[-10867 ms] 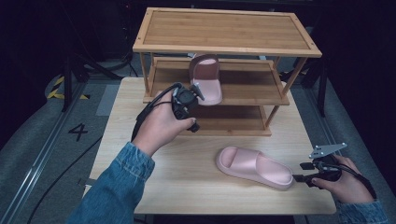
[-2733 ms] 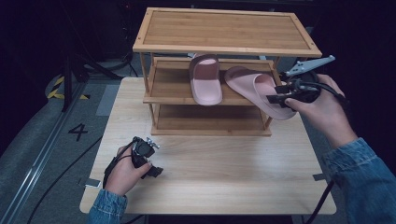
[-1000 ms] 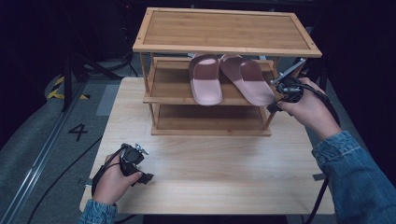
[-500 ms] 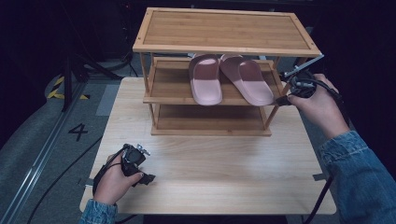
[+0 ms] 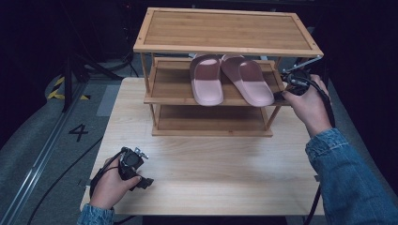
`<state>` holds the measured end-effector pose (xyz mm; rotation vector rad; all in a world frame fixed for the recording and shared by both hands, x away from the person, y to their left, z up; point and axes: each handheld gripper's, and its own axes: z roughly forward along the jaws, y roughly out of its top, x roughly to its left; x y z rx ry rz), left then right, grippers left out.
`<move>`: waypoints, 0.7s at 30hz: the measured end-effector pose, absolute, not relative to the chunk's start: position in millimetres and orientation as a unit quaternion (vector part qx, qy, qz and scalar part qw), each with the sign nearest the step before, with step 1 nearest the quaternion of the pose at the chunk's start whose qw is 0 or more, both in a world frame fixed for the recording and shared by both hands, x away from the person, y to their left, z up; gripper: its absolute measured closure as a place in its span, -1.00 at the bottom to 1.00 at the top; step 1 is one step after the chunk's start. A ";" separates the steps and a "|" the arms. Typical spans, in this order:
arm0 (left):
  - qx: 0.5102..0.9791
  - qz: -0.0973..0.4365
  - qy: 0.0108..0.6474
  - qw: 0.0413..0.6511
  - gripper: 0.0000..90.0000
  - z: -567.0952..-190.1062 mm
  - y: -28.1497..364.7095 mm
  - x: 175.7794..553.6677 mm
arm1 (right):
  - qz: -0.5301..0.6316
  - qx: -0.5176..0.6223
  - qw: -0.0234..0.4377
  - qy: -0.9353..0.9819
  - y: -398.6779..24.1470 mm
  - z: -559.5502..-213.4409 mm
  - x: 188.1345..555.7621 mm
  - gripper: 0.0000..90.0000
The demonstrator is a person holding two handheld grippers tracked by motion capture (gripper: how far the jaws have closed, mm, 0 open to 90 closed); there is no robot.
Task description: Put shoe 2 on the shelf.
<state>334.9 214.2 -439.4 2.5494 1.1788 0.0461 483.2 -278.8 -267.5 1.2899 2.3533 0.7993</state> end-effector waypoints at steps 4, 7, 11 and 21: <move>0.898 0.014 0.410 0.160 -0.56 -440.5 210.6 336.6 | 0.294 0.449 0.149 0.831 -264.4 -268.9 478.0 1.00; 0.900 0.010 0.404 0.163 -0.56 -440.4 207.8 337.1 | 0.306 0.439 0.137 0.833 -254.7 -270.1 476.2 1.00; 0.901 0.011 0.402 0.162 -0.56 -440.6 207.8 338.1 | 0.313 0.429 0.131 0.837 -242.7 -270.7 475.2 1.00; 0.901 0.012 0.402 0.162 -0.56 -440.9 209.2 337.5 | 0.318 0.414 0.129 0.843 -229.3 -269.9 472.8 1.00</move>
